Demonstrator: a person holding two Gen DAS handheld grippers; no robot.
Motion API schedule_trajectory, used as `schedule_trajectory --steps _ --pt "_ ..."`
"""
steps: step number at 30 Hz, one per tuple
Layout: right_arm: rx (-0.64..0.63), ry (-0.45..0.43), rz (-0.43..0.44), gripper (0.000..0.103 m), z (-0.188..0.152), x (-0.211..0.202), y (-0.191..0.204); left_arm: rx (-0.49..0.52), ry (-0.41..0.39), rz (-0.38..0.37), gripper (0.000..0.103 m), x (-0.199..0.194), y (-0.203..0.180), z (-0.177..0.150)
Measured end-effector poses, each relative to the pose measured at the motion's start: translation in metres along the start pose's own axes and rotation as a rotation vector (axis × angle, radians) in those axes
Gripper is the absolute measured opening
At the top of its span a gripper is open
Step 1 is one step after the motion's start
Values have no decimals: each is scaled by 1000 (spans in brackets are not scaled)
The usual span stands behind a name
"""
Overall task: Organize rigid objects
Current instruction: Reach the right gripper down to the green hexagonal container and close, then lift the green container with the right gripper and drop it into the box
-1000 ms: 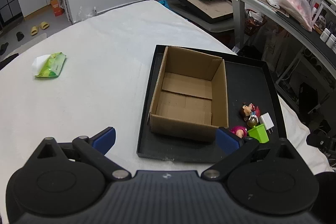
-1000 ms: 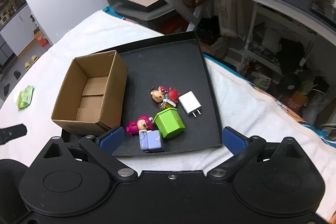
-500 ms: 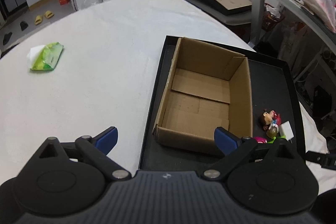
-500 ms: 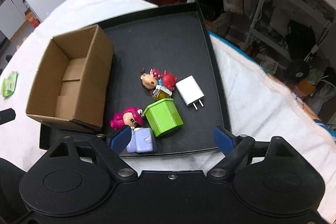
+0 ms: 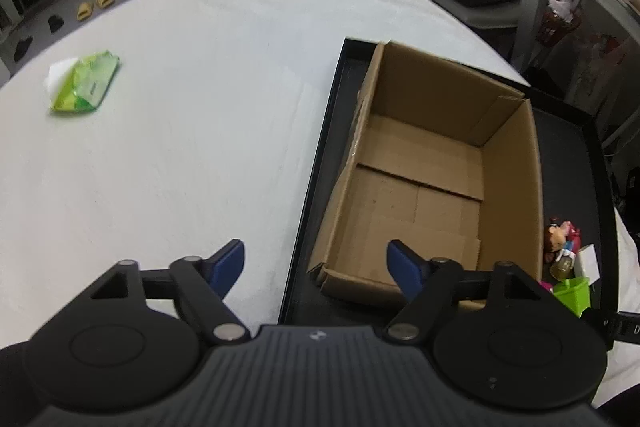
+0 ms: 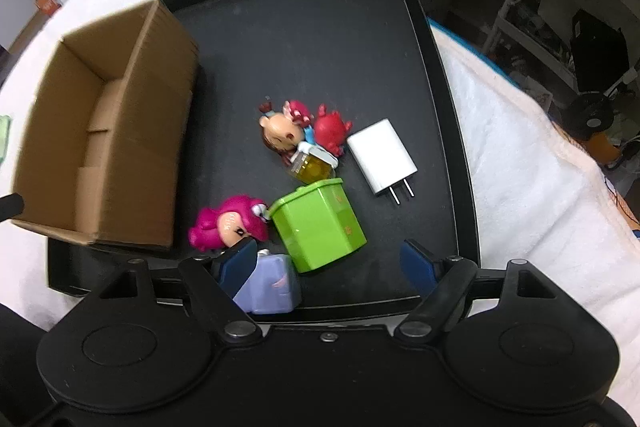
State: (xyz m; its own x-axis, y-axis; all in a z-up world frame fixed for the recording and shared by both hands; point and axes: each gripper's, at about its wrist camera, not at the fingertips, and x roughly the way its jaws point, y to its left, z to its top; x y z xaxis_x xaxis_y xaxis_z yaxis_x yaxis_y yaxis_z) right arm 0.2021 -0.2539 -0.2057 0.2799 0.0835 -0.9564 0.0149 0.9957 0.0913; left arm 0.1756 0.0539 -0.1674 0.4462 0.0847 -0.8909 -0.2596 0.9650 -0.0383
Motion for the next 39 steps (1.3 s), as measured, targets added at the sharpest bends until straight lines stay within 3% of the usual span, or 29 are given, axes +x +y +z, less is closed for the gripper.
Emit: schedule_trajectory --steps 2,4,9,11,14,16,19,39 --pt "0 19 -11 77 1 7 -1 -6 17 -3 71 7 1 0" --pt "0 42 -18 70 3 15 0 -13 26 -1 65 13 2 0" --pt "-14 44 -34 71 9 24 4 -34 51 -15 54 24 2 2" --pt "-25 43 -45 71 11 29 7 -35 56 -24 47 28 2 3" --pt "-31 28 -46 70 14 36 7 -47 60 -51 27 32 0 4" --pt "-31 25 -30 53 14 39 6 -44 53 -31 20 31 -3 3" --pt "-32 17 -23 52 12 36 6 -37 41 -32 12 28 -5 2" --pt "-77 -124 9 52 3 -33 30 -47 37 -55 13 13 -1 -13"
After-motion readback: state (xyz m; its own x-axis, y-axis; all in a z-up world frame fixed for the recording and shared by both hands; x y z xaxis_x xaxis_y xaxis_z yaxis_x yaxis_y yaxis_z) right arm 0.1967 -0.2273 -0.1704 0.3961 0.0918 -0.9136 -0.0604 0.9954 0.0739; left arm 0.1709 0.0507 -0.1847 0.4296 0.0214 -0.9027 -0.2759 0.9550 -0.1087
